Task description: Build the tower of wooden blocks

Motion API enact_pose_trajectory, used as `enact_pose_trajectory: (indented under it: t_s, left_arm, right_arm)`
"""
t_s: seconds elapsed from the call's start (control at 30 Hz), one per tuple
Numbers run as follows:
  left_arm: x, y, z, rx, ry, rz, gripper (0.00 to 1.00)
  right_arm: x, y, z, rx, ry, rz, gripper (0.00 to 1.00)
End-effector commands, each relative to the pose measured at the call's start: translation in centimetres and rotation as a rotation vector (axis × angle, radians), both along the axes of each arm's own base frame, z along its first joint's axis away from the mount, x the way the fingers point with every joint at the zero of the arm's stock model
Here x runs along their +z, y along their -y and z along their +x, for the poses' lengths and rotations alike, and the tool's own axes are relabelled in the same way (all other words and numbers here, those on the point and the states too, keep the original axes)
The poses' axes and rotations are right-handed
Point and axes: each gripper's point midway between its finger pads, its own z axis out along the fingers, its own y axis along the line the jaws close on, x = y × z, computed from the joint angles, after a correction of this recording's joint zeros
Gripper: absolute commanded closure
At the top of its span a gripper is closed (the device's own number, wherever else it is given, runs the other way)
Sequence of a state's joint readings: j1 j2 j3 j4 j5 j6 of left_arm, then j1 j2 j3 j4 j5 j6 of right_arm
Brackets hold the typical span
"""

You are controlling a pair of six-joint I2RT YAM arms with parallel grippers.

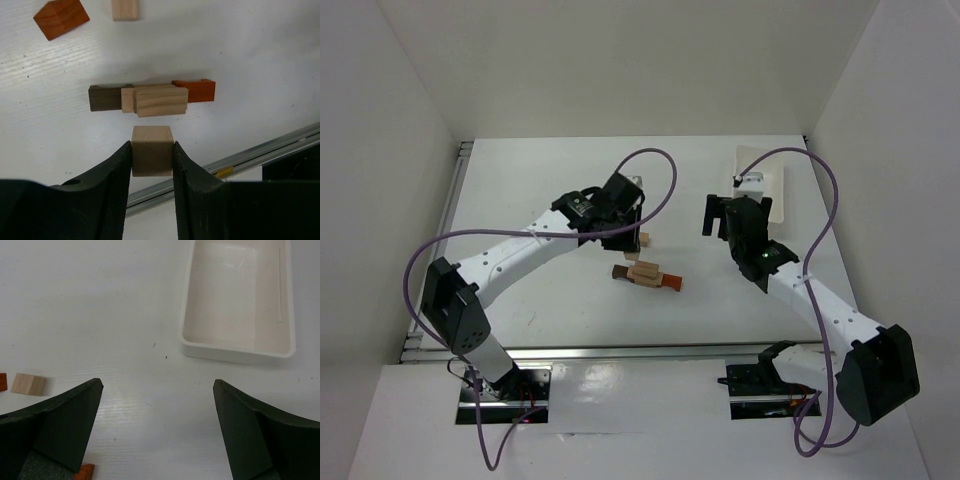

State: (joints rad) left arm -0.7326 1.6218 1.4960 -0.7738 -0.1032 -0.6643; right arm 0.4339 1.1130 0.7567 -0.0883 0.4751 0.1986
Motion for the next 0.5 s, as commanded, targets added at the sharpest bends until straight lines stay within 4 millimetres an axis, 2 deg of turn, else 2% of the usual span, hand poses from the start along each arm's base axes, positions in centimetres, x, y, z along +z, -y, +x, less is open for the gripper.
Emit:
enact_pose_trajectory:
  t_s: [0.0, 0.13, 0.27, 0.4, 0.47]
  left_arm:
    - [-0.5, 0.5, -1.5, 0.081, -0.035, -0.013, 1.0]
    - [-1.5, 0.6, -1.6, 0.152, -0.044, -0.006, 1.0]
    - [-2.2, 1.3, -1.5, 0.21, -0.028, 0.015, 1.0]
    - [-2.2, 2.3, -0.4, 0.215, -0.009, 0.003, 1.0]
    - [-2.6, 2.0, -0.1, 0.235, -0.01, 0.033, 1.0]
  right_arm:
    - [-0.5, 0.6, 0.0, -0.048, -0.01, 0.013, 0.0]
    - [-1.0, 0.3, -0.2, -0.03, -0.024, 0.017, 0.0]
    - [-0.2, 0.3, -0.2, -0.029, 0.002, 0.029, 0.0]
    - [-0.8, 0.1, -0.1, -0.018, -0.01, 0.03, 0.0]
    - [-0.8, 0.1, -0.1, -0.018, -0.01, 0.03, 0.0]
